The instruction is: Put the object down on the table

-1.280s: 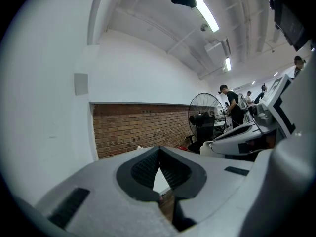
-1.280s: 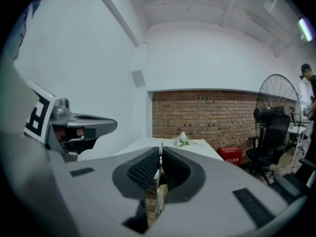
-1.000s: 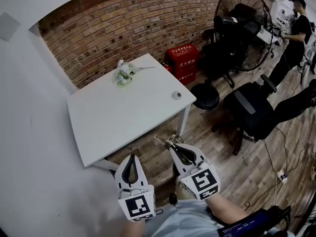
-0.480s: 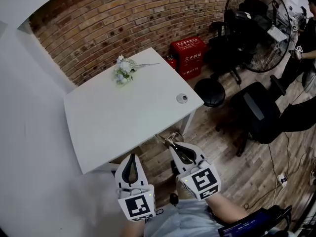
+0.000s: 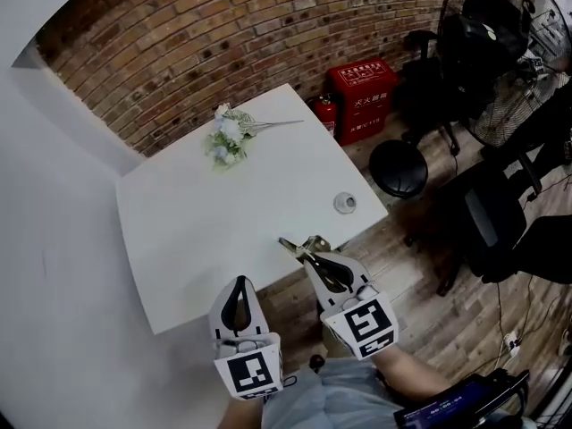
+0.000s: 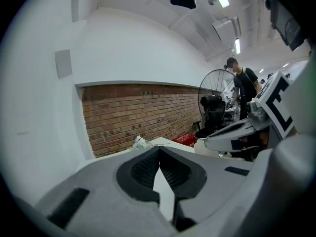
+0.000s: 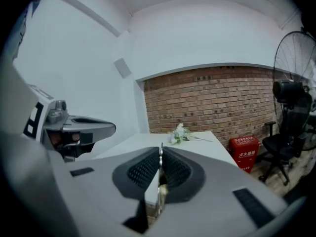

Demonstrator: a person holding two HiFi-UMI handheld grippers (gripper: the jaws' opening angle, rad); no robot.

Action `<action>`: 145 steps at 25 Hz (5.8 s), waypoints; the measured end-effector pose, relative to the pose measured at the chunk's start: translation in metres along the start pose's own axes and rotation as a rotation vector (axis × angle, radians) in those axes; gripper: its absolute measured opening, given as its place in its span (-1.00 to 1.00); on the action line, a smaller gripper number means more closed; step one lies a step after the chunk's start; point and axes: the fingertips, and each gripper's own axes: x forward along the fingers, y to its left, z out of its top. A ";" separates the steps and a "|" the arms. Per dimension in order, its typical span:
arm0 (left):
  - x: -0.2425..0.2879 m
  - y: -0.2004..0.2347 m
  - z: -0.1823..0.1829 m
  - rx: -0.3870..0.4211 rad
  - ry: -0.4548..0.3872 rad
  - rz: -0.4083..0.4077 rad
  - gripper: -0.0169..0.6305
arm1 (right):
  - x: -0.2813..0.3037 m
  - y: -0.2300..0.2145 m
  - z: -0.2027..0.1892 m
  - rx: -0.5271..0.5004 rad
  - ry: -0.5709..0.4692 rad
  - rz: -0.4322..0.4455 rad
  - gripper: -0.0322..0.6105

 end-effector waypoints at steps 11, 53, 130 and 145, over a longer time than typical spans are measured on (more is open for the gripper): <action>0.053 0.013 0.033 0.033 -0.033 0.086 -0.92 | 0.051 -0.040 0.041 -0.018 -0.045 0.082 -0.82; 0.166 0.155 -0.050 -0.114 0.139 0.055 -0.92 | 0.233 -0.027 -0.009 -0.029 0.220 0.061 -0.82; 0.244 0.165 -0.128 -0.131 0.317 -0.055 -0.92 | 0.293 -0.083 -0.081 0.156 0.315 -0.033 -0.57; 0.216 0.158 -0.056 -0.099 0.171 0.024 -0.92 | 0.260 -0.081 -0.010 0.063 0.165 -0.016 -0.72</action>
